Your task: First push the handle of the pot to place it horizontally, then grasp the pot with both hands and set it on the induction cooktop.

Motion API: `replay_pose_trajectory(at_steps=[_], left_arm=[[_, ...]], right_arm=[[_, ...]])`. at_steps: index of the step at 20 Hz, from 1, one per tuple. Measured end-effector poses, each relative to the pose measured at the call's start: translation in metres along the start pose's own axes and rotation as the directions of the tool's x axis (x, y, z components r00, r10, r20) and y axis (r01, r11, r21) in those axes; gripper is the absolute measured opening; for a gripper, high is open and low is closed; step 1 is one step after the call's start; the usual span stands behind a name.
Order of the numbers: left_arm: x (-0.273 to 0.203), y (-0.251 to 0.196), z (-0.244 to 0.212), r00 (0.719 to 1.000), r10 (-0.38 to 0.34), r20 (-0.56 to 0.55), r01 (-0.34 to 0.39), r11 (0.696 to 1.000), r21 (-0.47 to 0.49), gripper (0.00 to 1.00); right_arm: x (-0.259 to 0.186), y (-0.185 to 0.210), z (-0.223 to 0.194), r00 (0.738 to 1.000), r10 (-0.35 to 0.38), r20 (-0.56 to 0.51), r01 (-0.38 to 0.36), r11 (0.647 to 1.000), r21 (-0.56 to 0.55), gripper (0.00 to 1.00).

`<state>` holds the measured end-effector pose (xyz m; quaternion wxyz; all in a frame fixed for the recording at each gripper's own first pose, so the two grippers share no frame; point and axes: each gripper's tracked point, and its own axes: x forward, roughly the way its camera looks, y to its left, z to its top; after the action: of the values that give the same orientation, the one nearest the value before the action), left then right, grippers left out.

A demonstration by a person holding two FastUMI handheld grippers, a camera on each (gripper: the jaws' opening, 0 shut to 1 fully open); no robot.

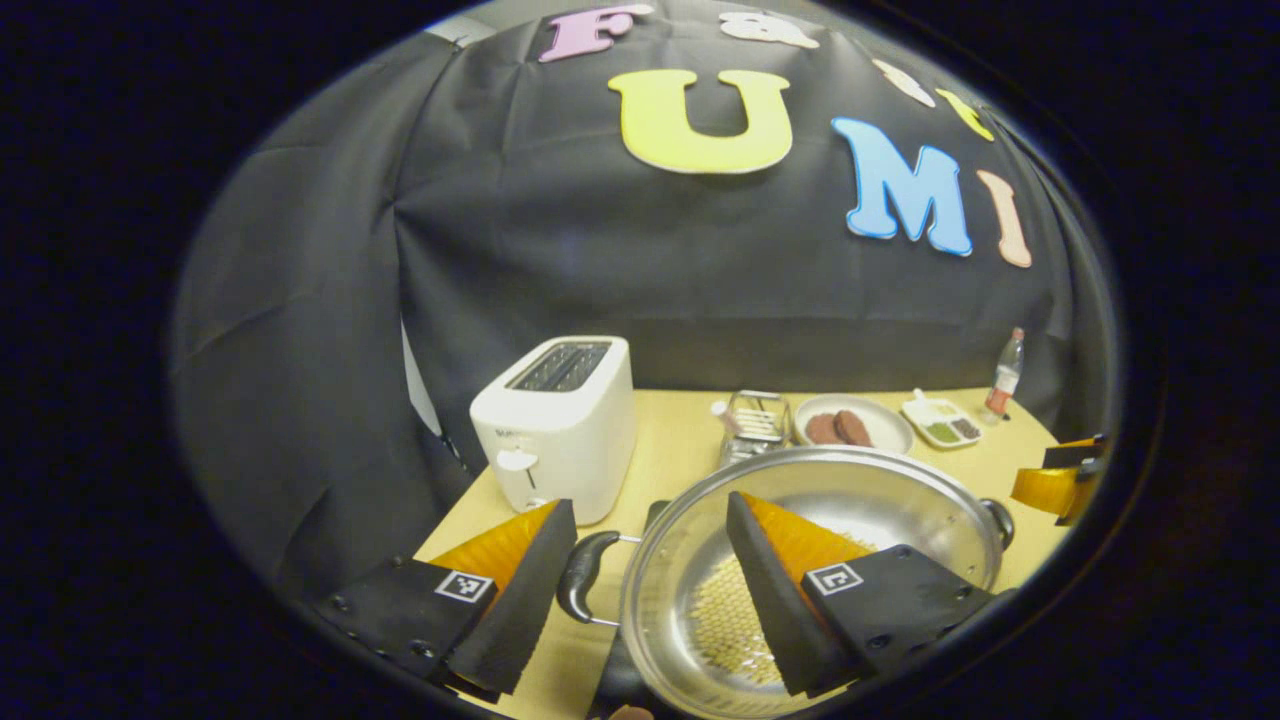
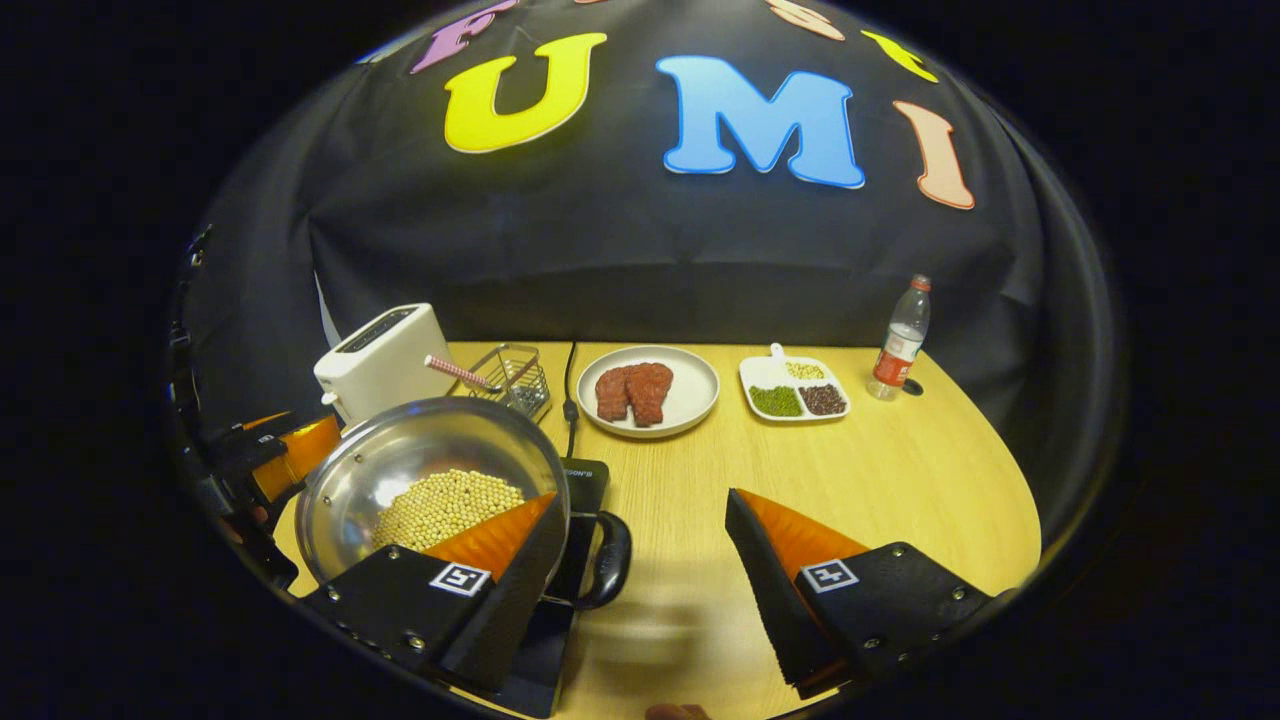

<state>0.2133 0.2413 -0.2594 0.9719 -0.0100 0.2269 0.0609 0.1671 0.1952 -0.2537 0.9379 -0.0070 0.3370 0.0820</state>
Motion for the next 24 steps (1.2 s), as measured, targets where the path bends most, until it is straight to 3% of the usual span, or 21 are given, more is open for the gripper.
replay_pose_trajectory(at_steps=[8,15,18,19,21,22,23,24], left_arm=[[-0.096,-0.124,0.075,0.981,-0.062,0.184,0.065,0.998,-0.007,0.98],[-0.18,-0.226,0.095,0.957,-0.116,0.265,0.118,0.993,0.008,0.98],[-0.221,-0.254,0.093,0.948,-0.118,0.295,0.124,0.992,-0.003,0.97],[-0.231,-0.257,0.093,0.946,-0.107,0.307,0.113,0.994,-0.001,0.91],[-0.254,-0.269,0.091,0.942,-0.101,0.321,0.11,0.994,-0.009,0.97],[-0.264,-0.276,0.091,0.94,-0.109,0.322,0.118,0.993,-0.008,0.97],[-0.273,-0.278,0.092,0.937,-0.111,0.331,0.118,0.993,-0.003,0.94],[-0.283,-0.279,0.096,0.933,-0.112,0.341,0.117,0.993,0.006,0.97]], right_arm=[[-0.09,-0.09,0.029,0.986,-0.008,0.169,0.018,0.998,-0.059,0.97],[-0.17,-0.167,0.024,0.968,-0.015,0.252,0.033,0.997,-0.068,0.96],[-0.202,-0.194,0.025,0.955,-0.015,0.295,0.041,0.996,-0.082,0.96],[-0.211,-0.2,0.022,0.953,-0.014,0.302,0.041,0.996,-0.084,0.96],[-0.228,-0.207,0.019,0.951,-0.005,0.31,0.033,0.996,-0.085,0.96],[-0.236,-0.209,0.02,0.948,-0.001,0.318,0.029,0.996,-0.085,1.0],[-0.243,-0.209,0.02,0.945,0.005,0.328,0.024,0.996,-0.085,0.94],[-0.248,-0.208,0.022,0.94,0.007,0.34,0.023,0.996,-0.083,0.97]])
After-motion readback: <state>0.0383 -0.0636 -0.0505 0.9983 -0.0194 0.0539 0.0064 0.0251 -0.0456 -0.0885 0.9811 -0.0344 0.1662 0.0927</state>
